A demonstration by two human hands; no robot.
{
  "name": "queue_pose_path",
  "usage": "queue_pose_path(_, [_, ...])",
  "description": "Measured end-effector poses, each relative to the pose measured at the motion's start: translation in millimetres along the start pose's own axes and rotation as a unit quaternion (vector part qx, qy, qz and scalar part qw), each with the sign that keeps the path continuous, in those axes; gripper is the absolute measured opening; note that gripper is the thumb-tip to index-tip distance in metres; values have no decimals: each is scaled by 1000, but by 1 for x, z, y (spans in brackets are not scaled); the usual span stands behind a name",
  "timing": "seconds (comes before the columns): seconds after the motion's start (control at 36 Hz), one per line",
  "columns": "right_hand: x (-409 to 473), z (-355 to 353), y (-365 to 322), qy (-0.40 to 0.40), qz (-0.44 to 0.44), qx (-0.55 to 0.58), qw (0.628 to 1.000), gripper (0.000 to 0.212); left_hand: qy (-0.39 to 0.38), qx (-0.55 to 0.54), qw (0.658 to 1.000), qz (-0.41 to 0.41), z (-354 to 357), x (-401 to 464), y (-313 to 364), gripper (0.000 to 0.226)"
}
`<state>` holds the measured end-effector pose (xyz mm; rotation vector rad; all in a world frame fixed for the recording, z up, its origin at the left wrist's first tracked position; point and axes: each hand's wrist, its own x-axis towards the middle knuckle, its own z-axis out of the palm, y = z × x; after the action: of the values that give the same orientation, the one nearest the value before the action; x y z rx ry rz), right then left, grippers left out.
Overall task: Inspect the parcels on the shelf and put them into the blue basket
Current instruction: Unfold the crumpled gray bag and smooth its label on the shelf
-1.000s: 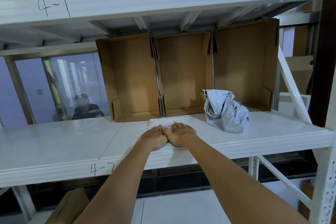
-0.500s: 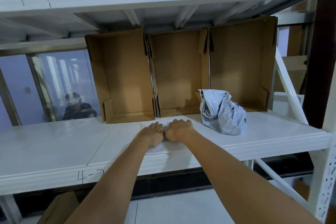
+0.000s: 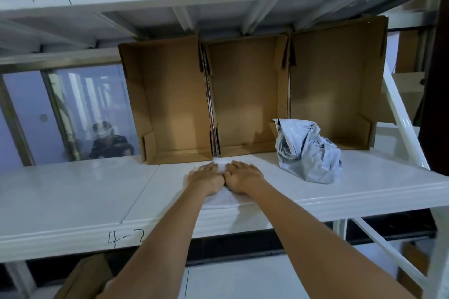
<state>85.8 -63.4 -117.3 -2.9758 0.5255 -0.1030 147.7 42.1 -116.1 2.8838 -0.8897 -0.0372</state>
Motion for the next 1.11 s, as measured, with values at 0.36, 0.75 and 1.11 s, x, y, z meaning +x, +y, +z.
queue_pose_path(0.36, [-2,4,-2,10,86,12,996,71,30,-9,998,-53,6,2,-4,64])
queue_pose_path(0.75, [-20,-7,-13,170,3,-112,979,45,-25,-17,998,51,0,-58,-12,57])
queue_pose_path(1.11, [-51,1,-10,-11,-108,-15,994,57,-29,34,999,31,0,-60,-11,62])
